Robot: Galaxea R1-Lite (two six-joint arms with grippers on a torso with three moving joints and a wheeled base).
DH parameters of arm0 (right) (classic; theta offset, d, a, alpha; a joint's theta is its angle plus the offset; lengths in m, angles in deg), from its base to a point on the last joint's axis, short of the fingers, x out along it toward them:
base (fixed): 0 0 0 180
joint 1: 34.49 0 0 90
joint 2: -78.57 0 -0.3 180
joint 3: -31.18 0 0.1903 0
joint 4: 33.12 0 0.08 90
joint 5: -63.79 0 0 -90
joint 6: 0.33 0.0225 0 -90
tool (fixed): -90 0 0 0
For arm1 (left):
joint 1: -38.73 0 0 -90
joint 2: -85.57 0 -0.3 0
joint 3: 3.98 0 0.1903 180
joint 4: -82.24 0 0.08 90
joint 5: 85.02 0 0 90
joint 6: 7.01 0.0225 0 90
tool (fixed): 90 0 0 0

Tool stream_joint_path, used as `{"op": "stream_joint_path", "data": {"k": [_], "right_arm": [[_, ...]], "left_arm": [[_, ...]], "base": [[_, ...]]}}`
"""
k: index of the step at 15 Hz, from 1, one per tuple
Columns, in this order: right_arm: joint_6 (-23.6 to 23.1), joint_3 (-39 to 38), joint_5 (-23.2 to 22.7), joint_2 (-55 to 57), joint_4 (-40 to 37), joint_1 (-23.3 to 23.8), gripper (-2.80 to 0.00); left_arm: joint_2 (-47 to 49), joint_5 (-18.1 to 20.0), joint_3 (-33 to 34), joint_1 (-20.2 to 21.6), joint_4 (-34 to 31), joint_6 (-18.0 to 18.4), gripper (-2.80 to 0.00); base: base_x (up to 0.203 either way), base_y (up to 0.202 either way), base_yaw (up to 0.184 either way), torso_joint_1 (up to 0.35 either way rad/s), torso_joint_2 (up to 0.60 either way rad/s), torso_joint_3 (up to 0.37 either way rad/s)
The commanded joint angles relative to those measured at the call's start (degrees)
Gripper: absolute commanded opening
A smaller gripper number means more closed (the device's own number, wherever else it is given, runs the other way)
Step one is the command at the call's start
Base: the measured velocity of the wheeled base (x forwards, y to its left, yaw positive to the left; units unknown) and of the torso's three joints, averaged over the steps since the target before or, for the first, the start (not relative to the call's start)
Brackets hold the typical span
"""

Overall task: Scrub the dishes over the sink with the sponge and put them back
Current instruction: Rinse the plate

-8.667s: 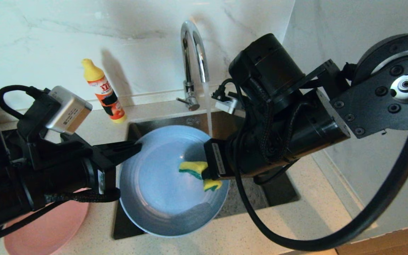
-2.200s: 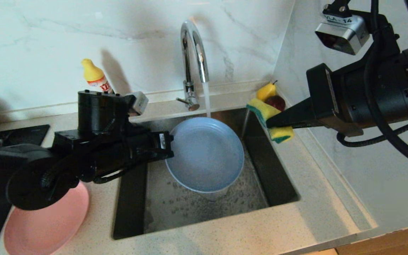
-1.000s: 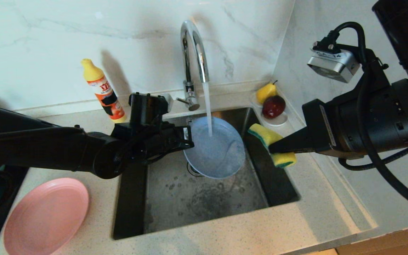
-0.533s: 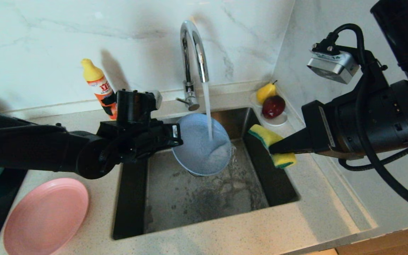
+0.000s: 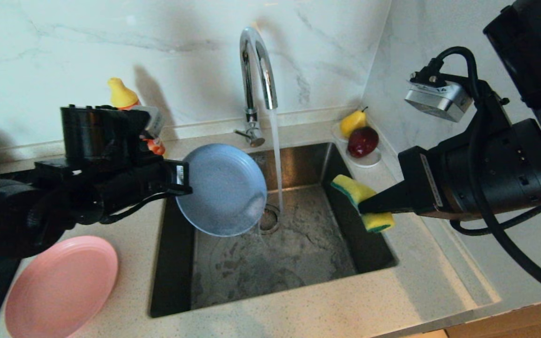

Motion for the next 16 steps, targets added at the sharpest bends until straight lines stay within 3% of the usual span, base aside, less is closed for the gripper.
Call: {"op": "stream_joint_path", "data": {"k": [1,4,7,12,16], "right_arm": [[0.31,-0.06,-0.07,-1.29,-0.23,0.51,-2.80],[0.37,-0.14,-0.10,-1.23,-0.37,1.21,-2.80],[0.37,0.03,-0.10,-0.97,-0.28,1.21,-2.80],[0.37,-1.07,-0.10,-0.89,-0.28,1.21,-2.80],[0.20,-2.52,-0.28,-0.59,-0.19,2.67,-2.80]], "left_arm": [[-7.48,-0.04,2.69,1.60,0.59,3.92,-2.80],[-9.99,-0.04,7.18,3.55,9.39,14.78,-2.80],[-10.14,0.12,10.48,5.74,19.70,22.44,-2.80],[-10.75,0.59,13.63,5.90,26.75,25.52,-2.80],[-10.33,0.53,14.04,6.03,27.59,24.52,-2.80]], "base": [[0.000,0.000,0.000,0.000,0.00,0.000],[0.000,0.000,0.000,0.000,0.00,0.000],[0.000,0.000,0.000,0.000,0.00,0.000],[0.000,0.000,0.000,0.000,0.00,0.000],[0.000,0.000,0.000,0.000,0.00,0.000]]}}
